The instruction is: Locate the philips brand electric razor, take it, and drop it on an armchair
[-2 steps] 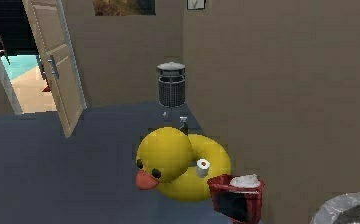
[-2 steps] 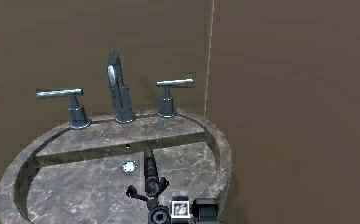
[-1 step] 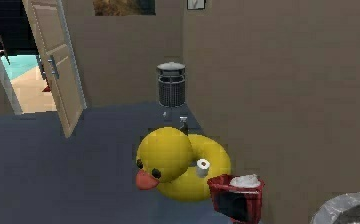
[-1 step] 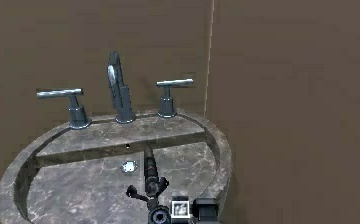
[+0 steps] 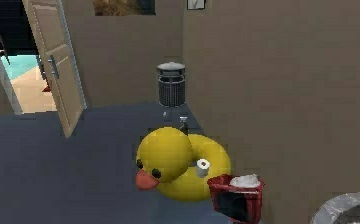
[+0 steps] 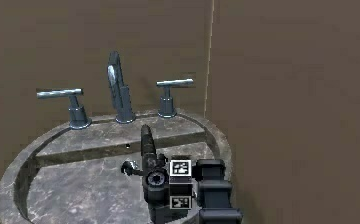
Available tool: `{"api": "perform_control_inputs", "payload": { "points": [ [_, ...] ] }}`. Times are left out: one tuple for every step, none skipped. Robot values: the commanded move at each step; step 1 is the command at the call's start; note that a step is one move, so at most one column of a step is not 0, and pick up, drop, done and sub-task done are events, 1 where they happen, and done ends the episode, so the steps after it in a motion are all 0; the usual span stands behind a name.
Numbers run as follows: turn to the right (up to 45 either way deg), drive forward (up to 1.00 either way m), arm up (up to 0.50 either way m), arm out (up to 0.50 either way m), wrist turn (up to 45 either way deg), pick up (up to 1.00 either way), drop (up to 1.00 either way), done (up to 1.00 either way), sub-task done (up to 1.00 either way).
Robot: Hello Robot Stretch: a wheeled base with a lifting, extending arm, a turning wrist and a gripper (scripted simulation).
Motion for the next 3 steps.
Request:
{"api": "perform_control_inputs", "payload": {
  "points": [
    [0.0, 0.00, 0.10, 0.00, 0.0, 0.00, 0.00, 0.00, 0.00],
    [0.0, 0.00, 0.00, 0.00, -45.0, 0.00, 0.00, 0.00, 0.00],
    [0.0, 0.00, 0.00, 0.00, -45.0, 0.00, 0.00, 0.00, 0.00]
  ]
}}
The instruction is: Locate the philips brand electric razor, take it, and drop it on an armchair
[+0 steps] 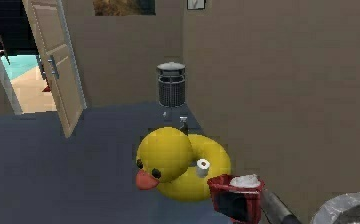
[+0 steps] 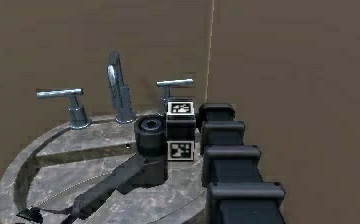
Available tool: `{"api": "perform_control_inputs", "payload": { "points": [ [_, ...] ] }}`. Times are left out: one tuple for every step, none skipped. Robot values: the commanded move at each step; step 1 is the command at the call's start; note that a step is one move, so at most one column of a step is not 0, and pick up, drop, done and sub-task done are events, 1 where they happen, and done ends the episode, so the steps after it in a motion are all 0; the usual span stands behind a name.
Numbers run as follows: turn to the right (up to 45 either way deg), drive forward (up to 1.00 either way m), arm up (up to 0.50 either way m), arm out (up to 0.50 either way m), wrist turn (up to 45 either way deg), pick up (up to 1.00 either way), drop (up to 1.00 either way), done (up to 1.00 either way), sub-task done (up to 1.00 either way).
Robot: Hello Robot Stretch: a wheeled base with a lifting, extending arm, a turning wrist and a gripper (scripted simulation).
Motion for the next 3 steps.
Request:
{"api": "perform_control_inputs", "payload": {
  "points": [
    [0.0, 0.00, 0.00, 0.00, -21.0, 0.00, 0.00, 0.00, 0.00],
    [0.0, 0.00, 0.00, -0.10, 0.0, 0.00, 0.00, 0.00, 0.00],
    [-45.0, 0.00, 0.00, 0.00, 0.0, 0.00, 0.00, 0.00, 0.00]
  ]
}}
